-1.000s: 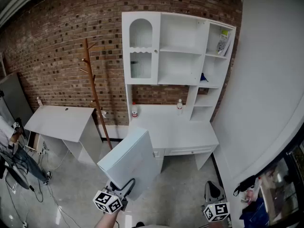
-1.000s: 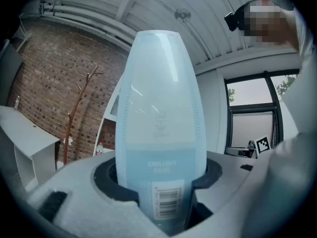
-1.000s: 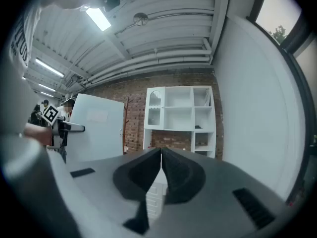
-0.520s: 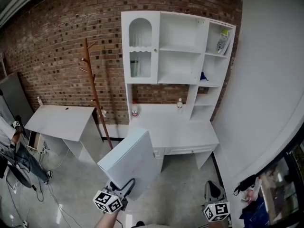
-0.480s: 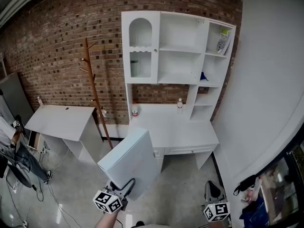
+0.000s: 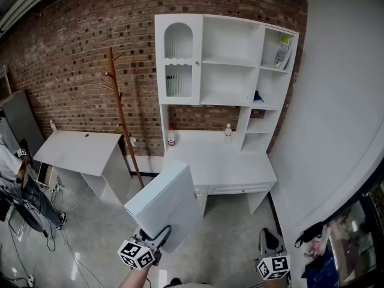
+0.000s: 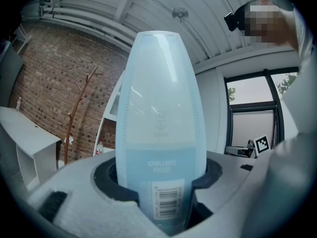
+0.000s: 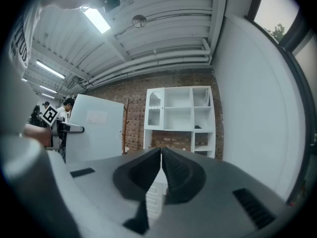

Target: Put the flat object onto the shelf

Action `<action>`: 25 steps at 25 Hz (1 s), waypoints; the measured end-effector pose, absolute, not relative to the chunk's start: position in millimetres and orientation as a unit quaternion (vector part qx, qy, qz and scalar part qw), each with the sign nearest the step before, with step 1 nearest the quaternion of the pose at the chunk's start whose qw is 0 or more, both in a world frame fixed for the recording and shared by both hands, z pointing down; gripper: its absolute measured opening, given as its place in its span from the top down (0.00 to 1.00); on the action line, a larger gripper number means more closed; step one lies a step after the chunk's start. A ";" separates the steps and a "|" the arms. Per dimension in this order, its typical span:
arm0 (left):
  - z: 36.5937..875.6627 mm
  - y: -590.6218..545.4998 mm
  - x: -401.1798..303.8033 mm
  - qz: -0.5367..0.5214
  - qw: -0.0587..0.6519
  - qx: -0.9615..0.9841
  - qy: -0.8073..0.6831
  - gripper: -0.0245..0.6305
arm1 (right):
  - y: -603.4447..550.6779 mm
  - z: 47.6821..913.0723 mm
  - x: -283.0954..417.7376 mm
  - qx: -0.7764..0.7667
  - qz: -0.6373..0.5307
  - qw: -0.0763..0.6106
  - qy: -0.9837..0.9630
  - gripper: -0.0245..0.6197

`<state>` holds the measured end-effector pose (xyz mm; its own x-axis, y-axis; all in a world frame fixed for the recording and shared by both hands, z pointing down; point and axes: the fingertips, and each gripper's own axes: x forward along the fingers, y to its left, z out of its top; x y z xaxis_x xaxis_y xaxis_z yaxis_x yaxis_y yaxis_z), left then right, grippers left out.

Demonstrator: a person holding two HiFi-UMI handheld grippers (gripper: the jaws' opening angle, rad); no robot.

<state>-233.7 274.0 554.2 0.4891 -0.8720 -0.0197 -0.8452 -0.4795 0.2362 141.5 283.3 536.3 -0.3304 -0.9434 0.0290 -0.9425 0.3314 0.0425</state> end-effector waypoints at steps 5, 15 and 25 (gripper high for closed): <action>556.1 281.5 -223.0 -0.067 0.102 0.853 -0.507 0.54 | 287.8 540.7 155.6 0.576 0.001 0.023 -0.817 0.91; 571.2 299.3 -188.1 -0.068 0.109 0.841 -0.526 0.54 | 293.3 562.5 196.9 0.565 0.008 0.039 -0.824 0.91; 580.8 292.9 -170.6 -0.062 0.119 0.837 -0.530 0.54 | 273.7 565.6 200.9 0.550 0.007 0.041 -0.834 0.91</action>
